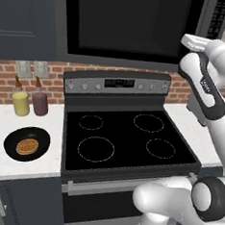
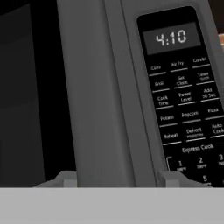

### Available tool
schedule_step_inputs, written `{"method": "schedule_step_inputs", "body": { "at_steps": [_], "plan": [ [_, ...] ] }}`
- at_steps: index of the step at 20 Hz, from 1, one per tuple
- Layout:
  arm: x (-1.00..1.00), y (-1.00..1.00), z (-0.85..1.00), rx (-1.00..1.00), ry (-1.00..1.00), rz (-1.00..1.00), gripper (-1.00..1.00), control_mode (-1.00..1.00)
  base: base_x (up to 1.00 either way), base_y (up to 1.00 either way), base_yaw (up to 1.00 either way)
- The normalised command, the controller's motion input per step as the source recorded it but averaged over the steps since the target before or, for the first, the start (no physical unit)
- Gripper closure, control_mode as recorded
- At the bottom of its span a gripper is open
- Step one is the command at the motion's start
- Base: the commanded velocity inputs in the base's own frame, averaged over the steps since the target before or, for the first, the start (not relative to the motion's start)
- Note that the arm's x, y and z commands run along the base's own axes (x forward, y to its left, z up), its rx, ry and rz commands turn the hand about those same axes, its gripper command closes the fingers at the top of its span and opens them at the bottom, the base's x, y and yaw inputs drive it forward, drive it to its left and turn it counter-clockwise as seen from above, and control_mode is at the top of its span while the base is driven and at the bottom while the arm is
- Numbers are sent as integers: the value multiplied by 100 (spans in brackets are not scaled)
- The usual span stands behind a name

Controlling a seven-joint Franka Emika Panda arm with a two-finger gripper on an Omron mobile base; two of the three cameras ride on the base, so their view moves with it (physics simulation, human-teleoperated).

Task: Open the microwave, place the bowl with waffle inside the microwave, then close the microwave door and turn it on.

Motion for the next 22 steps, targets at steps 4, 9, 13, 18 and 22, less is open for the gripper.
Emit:
{"method": "schedule_step_inputs", "body": {
  "at_steps": [4,9,13,18,22],
  "plan": [
    [-100,23,26,0,0,2,100,-100,0,0,0],
    [-100,42,37,0,0,0,100,-100,0,0,0],
    [-100,60,31,-4,0,0,100,-100,0,0,0],
    [-100,80,37,-7,0,0,100,-100,0,0,0],
    [-100,96,36,-12,1,0,100,-100,0,0,0]
  ]
}}
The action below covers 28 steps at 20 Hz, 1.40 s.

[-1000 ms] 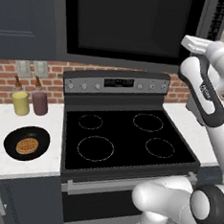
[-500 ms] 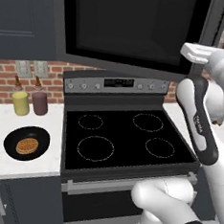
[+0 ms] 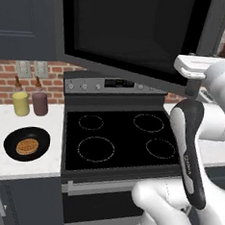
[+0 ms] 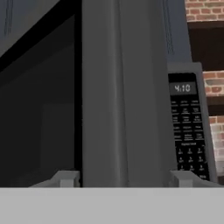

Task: Open the microwave, place the bowl with waffle inside the microwave, then close the microwave door and turn it on.

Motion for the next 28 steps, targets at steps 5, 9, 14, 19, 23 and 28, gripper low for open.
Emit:
{"method": "schedule_step_inputs", "body": {
  "at_steps": [5,9,14,19,23,28],
  "plan": [
    [-97,96,19,-17,5,0,-100,-100,0,0,0],
    [-100,40,0,-8,-8,21,-100,-100,0,0,0],
    [-100,17,1,-2,-9,19,-100,-100,0,0,0],
    [-100,-4,14,1,-7,1,-100,-100,0,0,0],
    [-40,-78,20,17,11,0,-100,-100,0,0,0],
    [43,-97,8,27,19,12,-100,-100,0,0,0]
  ]
}}
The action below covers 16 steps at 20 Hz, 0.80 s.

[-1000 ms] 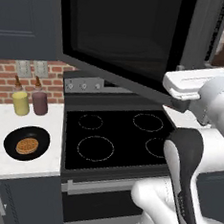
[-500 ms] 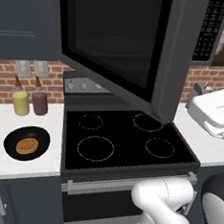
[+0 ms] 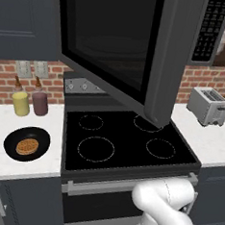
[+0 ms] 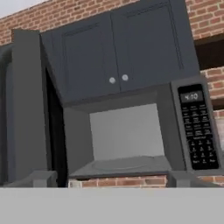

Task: Open the microwave, place the bowl with waffle inside the microwave, then close the microwave door and turn it on.

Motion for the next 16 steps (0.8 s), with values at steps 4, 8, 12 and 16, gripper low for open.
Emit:
{"method": "schedule_step_inputs", "body": {
  "at_steps": [4,8,12,16],
  "plan": [
    [60,-48,-7,29,31,19,-100,-100,0,0,0],
    [64,0,-30,22,26,25,-100,-100,0,0,0],
    [82,4,-28,31,29,24,-100,-100,0,0,0],
    [75,31,-41,33,25,23,-100,-100,0,0,0]
  ]
}}
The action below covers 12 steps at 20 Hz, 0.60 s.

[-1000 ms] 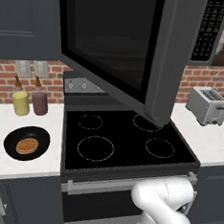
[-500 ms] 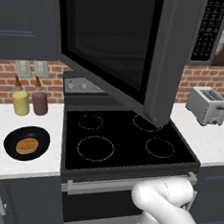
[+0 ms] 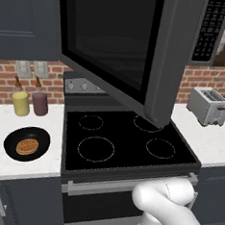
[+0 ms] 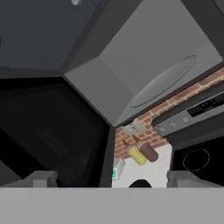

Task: Open the microwave, place the bowl with waffle inside the microwave, then close the microwave door and turn it on.

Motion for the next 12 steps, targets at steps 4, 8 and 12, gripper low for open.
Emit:
{"method": "schedule_step_inputs", "body": {
  "at_steps": [4,8,12],
  "plan": [
    [69,53,-24,27,23,19,-100,-100,0,0,0],
    [48,56,-8,15,21,19,-100,-100,0,0,0],
    [36,43,0,12,20,20,-100,-100,0,0,0]
  ]
}}
